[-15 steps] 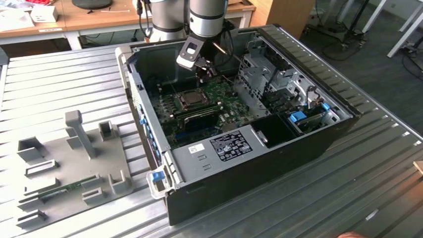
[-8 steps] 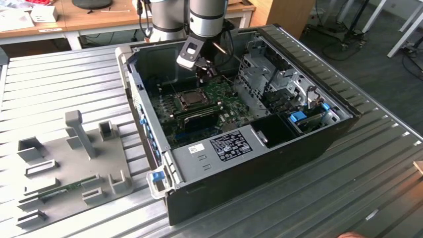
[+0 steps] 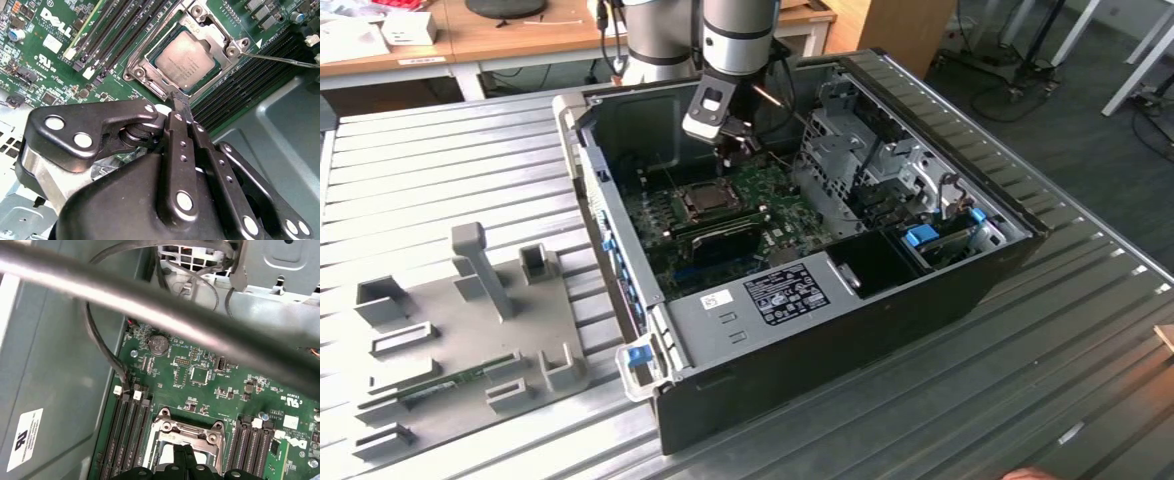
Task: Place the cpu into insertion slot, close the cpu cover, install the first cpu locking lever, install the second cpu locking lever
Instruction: 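Close the cpu cover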
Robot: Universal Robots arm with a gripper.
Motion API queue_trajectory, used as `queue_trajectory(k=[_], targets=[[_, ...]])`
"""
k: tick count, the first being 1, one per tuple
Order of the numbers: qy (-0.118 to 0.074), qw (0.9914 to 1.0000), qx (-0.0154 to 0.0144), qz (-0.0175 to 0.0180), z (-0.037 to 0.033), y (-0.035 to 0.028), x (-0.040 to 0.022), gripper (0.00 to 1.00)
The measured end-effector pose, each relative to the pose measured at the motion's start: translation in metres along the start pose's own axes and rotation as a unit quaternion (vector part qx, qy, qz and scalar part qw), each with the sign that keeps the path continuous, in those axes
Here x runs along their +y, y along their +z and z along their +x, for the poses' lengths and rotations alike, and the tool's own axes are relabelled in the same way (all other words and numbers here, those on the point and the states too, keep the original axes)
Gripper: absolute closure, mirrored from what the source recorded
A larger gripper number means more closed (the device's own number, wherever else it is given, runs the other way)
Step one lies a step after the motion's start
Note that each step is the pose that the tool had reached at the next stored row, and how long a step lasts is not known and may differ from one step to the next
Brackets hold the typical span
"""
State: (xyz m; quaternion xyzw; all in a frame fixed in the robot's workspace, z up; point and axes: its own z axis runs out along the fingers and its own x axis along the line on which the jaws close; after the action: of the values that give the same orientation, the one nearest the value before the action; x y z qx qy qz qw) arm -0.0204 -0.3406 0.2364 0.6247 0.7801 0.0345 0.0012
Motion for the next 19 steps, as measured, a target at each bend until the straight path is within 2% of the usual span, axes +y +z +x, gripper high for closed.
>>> queue_trajectory(k=[11,16,19], targets=[[-0.002,1.00000,0.0001,0.0001,0.0000,0.0000,0.0000,0.89],[-0.025,0.99970,0.0013,0.0009,0.0000,0.0000,0.0000,0.89],[-0.026,0.99967,0.0014,0.0009,0.0000,0.0000,0.0000,0.89]])
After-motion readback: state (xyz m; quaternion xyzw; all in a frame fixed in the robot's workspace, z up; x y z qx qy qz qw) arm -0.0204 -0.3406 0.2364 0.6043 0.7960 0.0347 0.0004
